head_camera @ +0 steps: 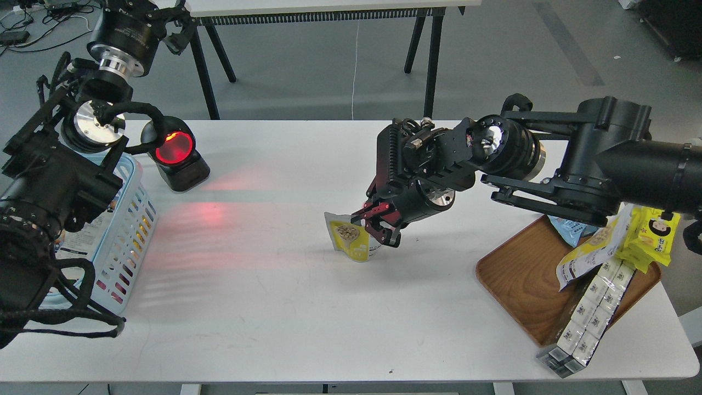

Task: Scan snack and place in basket
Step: 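Set the yellow bag upright on the table and open the right gripper, then withdraw the right arm and raise the left arm over the basket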

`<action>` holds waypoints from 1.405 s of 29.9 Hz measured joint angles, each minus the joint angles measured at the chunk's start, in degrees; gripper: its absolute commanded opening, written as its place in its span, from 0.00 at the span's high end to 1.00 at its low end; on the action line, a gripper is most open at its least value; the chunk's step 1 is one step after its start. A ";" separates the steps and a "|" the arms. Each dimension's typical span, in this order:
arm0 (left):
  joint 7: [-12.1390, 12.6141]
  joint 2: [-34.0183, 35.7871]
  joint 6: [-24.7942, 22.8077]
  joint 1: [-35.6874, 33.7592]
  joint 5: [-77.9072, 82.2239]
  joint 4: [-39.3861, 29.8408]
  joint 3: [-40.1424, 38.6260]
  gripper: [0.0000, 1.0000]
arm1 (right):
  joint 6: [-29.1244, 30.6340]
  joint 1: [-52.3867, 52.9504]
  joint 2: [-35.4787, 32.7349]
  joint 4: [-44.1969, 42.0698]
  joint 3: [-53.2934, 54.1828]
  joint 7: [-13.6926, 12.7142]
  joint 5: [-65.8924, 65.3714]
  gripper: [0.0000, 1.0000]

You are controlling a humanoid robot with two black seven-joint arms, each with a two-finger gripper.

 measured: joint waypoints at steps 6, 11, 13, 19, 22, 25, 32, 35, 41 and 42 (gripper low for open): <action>0.00 0.00 -0.02 0.00 0.00 0.00 0.00 0.00 | -0.38 0.55 -1.30 1.00 1.24 0.00 0.53 0.48; 0.13 -0.05 -0.02 -0.36 0.00 0.00 0.03 0.00 | -0.41 0.58 -5.58 3.91 4.22 0.00 0.67 0.25; 0.22 -0.08 -0.02 -0.60 0.01 0.00 0.07 0.00 | -0.36 0.56 -7.12 4.89 5.57 0.00 1.07 0.13; 1.03 0.07 -0.02 -1.93 0.63 0.00 0.28 0.00 | -0.07 -0.63 -11.77 4.48 11.05 0.00 14.15 0.03; 1.37 0.29 -0.02 -3.42 2.18 -0.02 2.77 0.00 | -0.06 -0.69 -13.91 3.91 12.03 0.00 22.02 0.03; 1.77 1.72 -0.02 -6.00 3.79 -0.10 7.19 0.00 | -0.39 -1.08 -16.61 3.00 13.93 -0.01 28.89 0.02; 5.99 5.40 0.00 -12.79 4.52 -2.02 16.77 0.01 | -0.60 -2.26 -19.97 -6.97 16.42 -0.01 47.89 0.01; 6.38 9.95 0.00 -15.88 6.17 -9.03 20.57 0.01 | -0.42 -2.64 -21.14 -10.51 16.53 -0.02 56.57 0.01; 5.84 14.51 -0.03 -20.63 20.76 -21.58 23.11 0.01 | -0.28 -3.60 -24.95 -12.70 16.63 -0.01 68.60 0.01; 5.74 14.65 -0.02 -20.84 23.82 -23.11 23.12 0.01 | -0.23 -4.09 -25.34 -13.50 16.66 -0.01 71.01 0.01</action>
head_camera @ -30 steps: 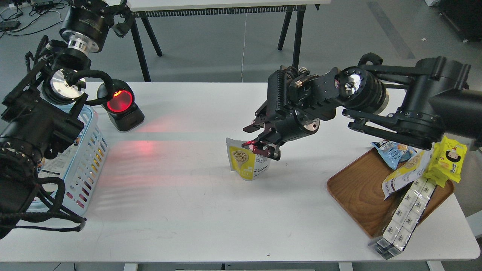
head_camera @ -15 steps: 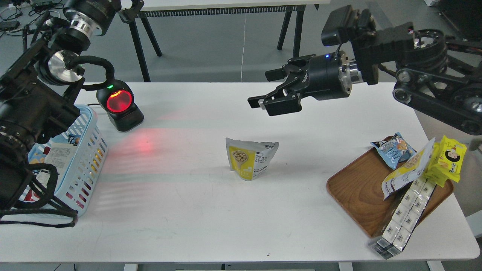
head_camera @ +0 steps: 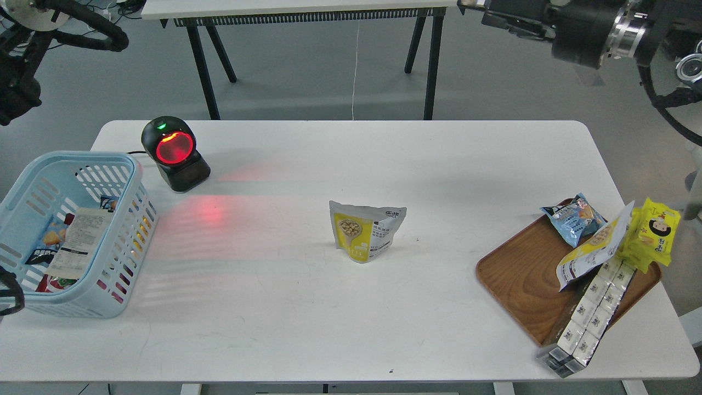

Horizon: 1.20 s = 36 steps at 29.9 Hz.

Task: Scan snack and place in basket
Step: 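Withdraw the right arm and raise the left arm over the basket, then reach the left gripper to the yellow bag and grasp it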

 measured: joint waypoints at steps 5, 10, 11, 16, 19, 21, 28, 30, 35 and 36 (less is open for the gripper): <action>-0.13 0.00 0.01 -0.26 13.53 -8.00 0.04 0.01 | -0.07 -2.50 -0.47 -4.95 0.25 0.00 15.83 0.01; -0.13 -1.29 0.01 0.15 26.60 -15.84 0.16 0.01 | -0.91 -4.50 -0.34 -6.87 0.43 0.01 32.30 0.01; -0.13 -1.62 0.01 0.20 29.22 -16.96 0.16 0.01 | -1.09 -4.68 -0.28 -7.32 0.46 0.01 34.81 0.01; -1.66 -3.35 0.01 0.54 44.04 -21.51 1.01 0.07 | -1.45 -7.27 0.69 -10.90 0.45 0.02 49.91 0.01; -2.90 -4.19 0.01 0.86 49.82 -22.96 3.22 0.07 | -1.44 -9.50 2.72 -13.19 0.44 0.02 58.47 0.01; -3.13 -4.50 0.01 1.68 53.05 -23.89 4.76 0.07 | -1.32 -11.50 4.21 -14.92 0.81 0.02 63.34 0.01; -3.72 -6.83 0.02 5.91 72.33 -27.44 7.33 0.07 | -0.28 -20.04 9.55 -19.45 8.66 0.02 69.67 0.01; -4.39 -7.52 0.02 7.12 77.58 -28.16 7.59 0.07 | 0.78 -22.17 10.69 -20.21 12.11 0.02 69.77 0.01; -5.59 -10.45 0.02 11.27 84.38 -28.90 8.36 0.08 | 4.12 -25.40 13.28 -22.38 18.48 0.02 69.79 0.01; -5.61 -10.97 0.02 11.86 85.42 -29.05 8.95 0.08 | 4.31 -25.58 13.41 -22.52 18.90 0.02 69.79 0.01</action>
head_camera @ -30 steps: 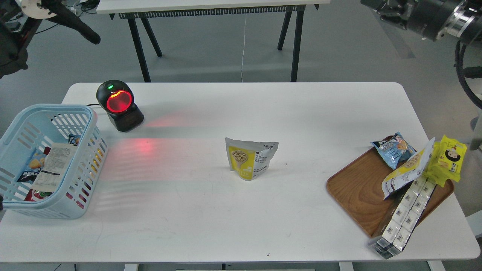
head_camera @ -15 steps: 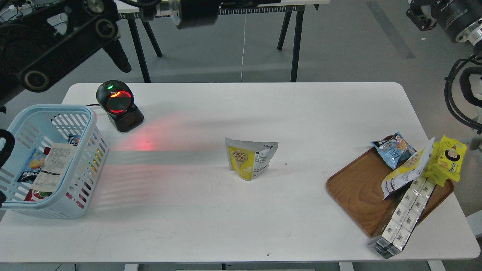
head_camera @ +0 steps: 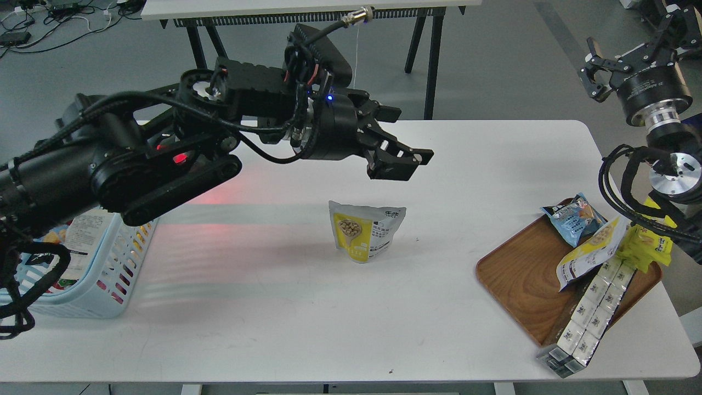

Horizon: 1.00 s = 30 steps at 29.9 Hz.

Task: Scan snack and place in basket
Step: 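Reach the left gripper to the yellow bag and grasp it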

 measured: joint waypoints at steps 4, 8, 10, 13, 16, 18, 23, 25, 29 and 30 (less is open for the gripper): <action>-0.12 -1.23 0.00 1.17 5.36 -0.46 3.20 0.08 | 0.23 -0.19 0.17 -0.02 0.54 0.00 0.00 0.01; -1.93 -1.26 0.00 1.28 12.47 0.10 7.49 0.09 | 0.27 -0.82 0.64 0.58 0.61 0.00 0.02 0.01; -3.79 -0.91 0.00 1.28 13.99 0.32 9.27 0.10 | 0.27 -1.61 1.08 0.67 0.81 0.00 0.06 0.01; -5.47 -0.67 0.00 1.28 14.56 1.28 11.15 0.14 | 0.27 -2.91 1.29 0.74 1.79 0.00 0.08 0.01; -5.89 -0.61 0.00 1.45 14.63 2.91 12.28 0.18 | 0.27 -3.88 1.32 0.91 3.01 0.00 0.09 0.01; -5.97 -0.61 0.00 1.49 14.63 3.34 12.91 0.22 | 0.27 -4.05 1.33 0.96 3.39 0.00 0.09 0.01; -5.97 -0.83 0.00 1.56 14.63 5.02 13.57 0.35 | 0.27 -4.07 1.32 1.05 3.81 0.00 0.09 0.01; -5.96 -1.10 0.00 1.63 14.63 6.10 13.61 0.41 | 0.27 -4.07 1.29 1.06 3.97 0.00 0.09 0.01; -7.30 -1.27 0.00 1.57 14.63 7.15 14.93 0.66 | 0.27 -4.08 1.29 1.06 4.06 0.00 0.09 0.01; -8.00 -1.24 0.00 1.41 14.63 7.23 15.54 0.71 | 0.27 -4.08 1.29 1.06 4.09 0.00 0.09 0.01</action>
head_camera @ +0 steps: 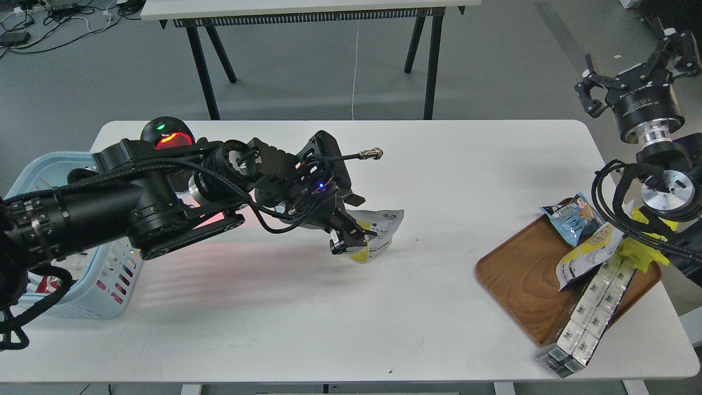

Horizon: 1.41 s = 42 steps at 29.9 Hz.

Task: Scan snack and place in basket
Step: 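Reach the left gripper to the yellow bag and grasp it, then carry the yellow bag with the left gripper to the red scanner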

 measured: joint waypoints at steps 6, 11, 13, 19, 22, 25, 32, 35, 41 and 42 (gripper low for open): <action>-1.29 -0.07 0.00 -0.26 0.00 2.12 0.90 0.86 | 0.00 0.00 0.01 0.00 0.60 0.00 0.00 0.01; -1.44 -0.16 0.00 -0.01 0.00 3.70 0.90 0.96 | -0.09 0.00 0.01 0.00 0.71 0.00 0.00 0.01; -1.44 -0.20 0.00 -0.01 0.00 3.78 0.85 1.00 | -0.15 0.00 0.01 0.00 0.74 0.00 -0.01 0.01; -1.45 -0.18 0.00 -0.36 0.00 3.32 0.53 1.00 | -0.27 0.00 0.01 0.00 0.82 0.00 -0.01 0.01; -1.49 0.13 0.00 -0.52 0.00 2.47 0.27 1.00 | -0.32 0.01 -0.08 0.00 0.82 0.00 -0.01 0.01; -1.99 1.17 0.00 -0.59 0.00 0.08 -0.16 1.00 | -0.32 0.20 -0.31 0.00 0.95 0.00 -0.01 0.01; -6.38 9.70 -0.01 -0.60 -0.01 -8.27 -2.72 1.00 | -0.28 0.25 -0.55 0.00 1.68 0.00 -0.08 0.01; -6.47 13.66 -0.01 -0.46 0.00 -9.19 -3.99 1.00 | -0.22 0.25 -0.53 0.00 1.69 0.00 -0.09 0.01; -6.51 21.80 -0.01 -0.35 0.00 -9.38 -4.93 1.00 | -0.12 0.20 -0.33 0.00 1.70 0.00 -0.10 0.01; -6.52 23.09 -0.01 -0.35 -0.01 -9.39 -4.99 1.00 | -0.12 0.20 -0.32 -0.02 1.70 0.00 -0.10 0.01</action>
